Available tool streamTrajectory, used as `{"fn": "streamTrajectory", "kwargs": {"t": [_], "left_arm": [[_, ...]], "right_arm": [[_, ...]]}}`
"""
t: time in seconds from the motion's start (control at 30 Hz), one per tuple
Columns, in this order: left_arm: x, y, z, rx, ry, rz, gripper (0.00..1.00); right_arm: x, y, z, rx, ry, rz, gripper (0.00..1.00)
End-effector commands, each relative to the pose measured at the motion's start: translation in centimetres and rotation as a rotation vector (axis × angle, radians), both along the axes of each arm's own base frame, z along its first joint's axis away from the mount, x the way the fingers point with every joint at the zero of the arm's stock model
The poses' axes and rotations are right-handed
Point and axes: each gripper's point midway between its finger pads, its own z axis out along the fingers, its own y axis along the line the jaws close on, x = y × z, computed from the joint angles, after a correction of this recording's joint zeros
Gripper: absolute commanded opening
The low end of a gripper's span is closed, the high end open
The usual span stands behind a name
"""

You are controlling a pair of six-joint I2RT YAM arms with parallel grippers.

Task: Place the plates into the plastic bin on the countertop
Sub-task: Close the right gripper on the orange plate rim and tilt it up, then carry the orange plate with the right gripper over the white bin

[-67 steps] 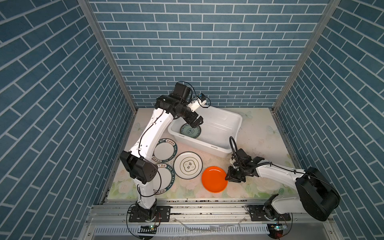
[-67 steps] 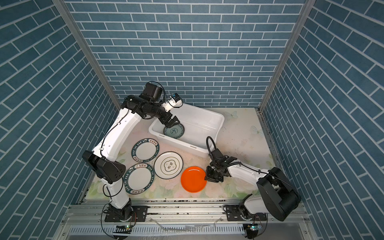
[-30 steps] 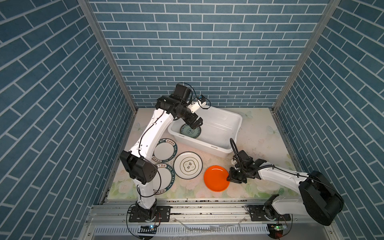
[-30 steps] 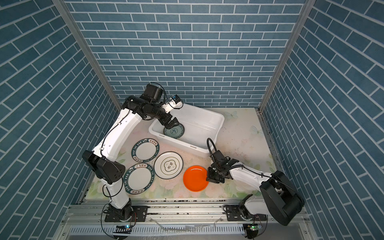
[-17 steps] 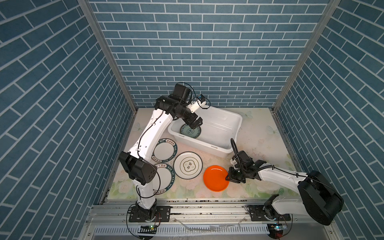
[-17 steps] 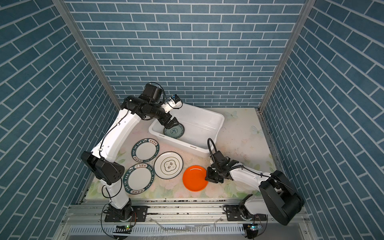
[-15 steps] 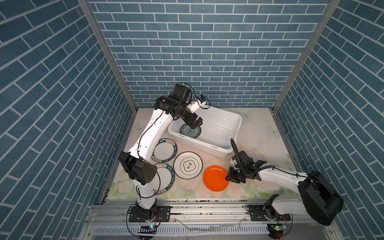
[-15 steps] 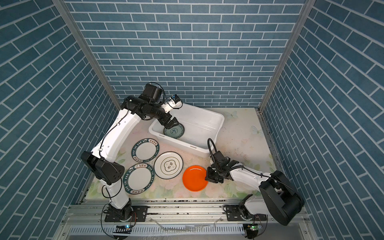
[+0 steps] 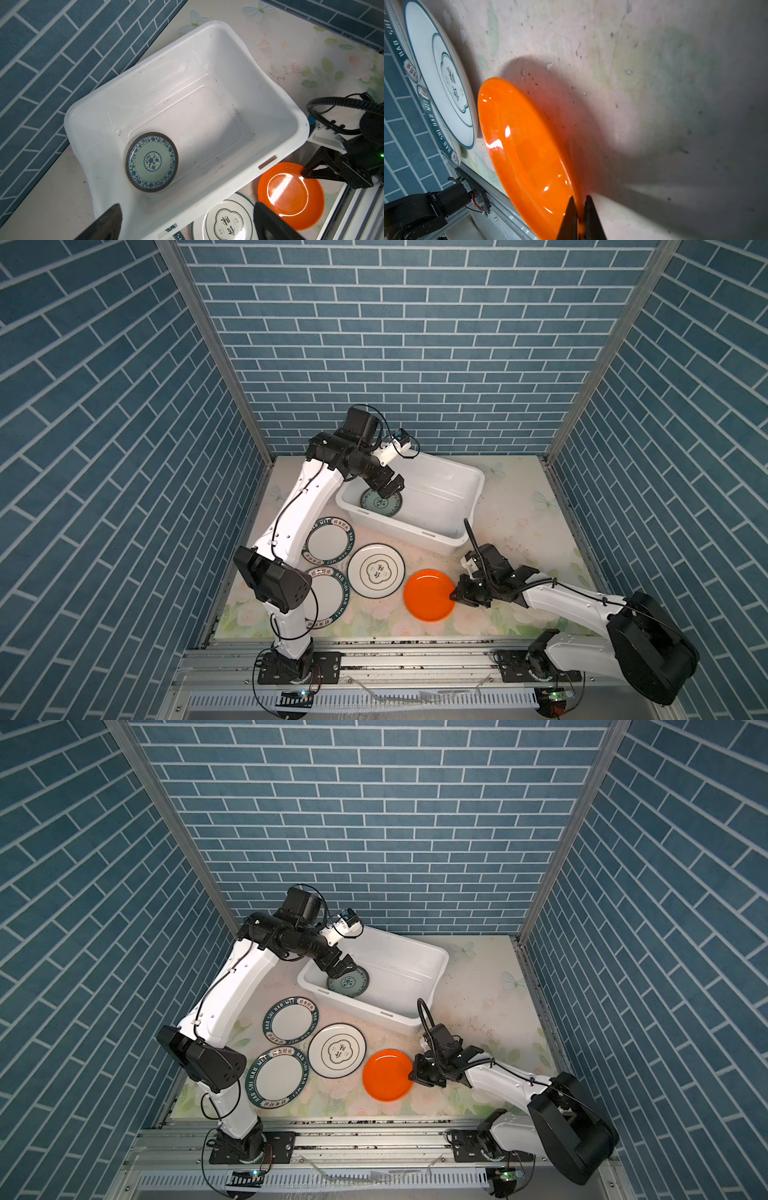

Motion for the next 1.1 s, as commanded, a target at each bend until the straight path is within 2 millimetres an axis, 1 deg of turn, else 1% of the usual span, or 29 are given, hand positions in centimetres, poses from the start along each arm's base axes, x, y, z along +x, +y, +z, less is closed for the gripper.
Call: {"fn": "streamTrajectory", "kwargs": {"t": [0.0,0.2,0.37,0.5,0.8,1.0,1.07], "left_arm": [[-0.6,0.1,0.5,0.005,-0.013,0.002,1.0],[0.1,0.4,1.2,0.007,-0.042,0.039,1.0],[0.8,0.6,1.1,0.01,-0.052,0.069,1.0],[1.6,0.9,1.4,0.017,-0.072,0.107,1.0],[2.1,1.6,1.7,0.039,-0.099,0.142,0.99],[2.3,2.0,1.2,0.054,-0.094,0.157,1.0],[2.5,2.1,1.4,0.051,-0.1,0.162,0.99]], "right_arm": [[-1.3,-2.0,-1.4,-0.085,0.045,-0.038,0.0],[-1.4,-2.2,0.0,-0.064,0.017,-0.039,0.0],[-1.7,-2.3,1.3,-0.063,0.008,-0.017,0.0],[-1.4,-1.8,2.4,-0.051,-0.003,0.003,0.0],[-0.6,-0.3,5.0,-0.026,-0.015,0.07,0.0],[-1.1,-0.2,6.2,-0.023,0.002,0.104,0.0],[-1.3,-0.2,6.6,-0.023,0.008,0.118,0.0]]}}
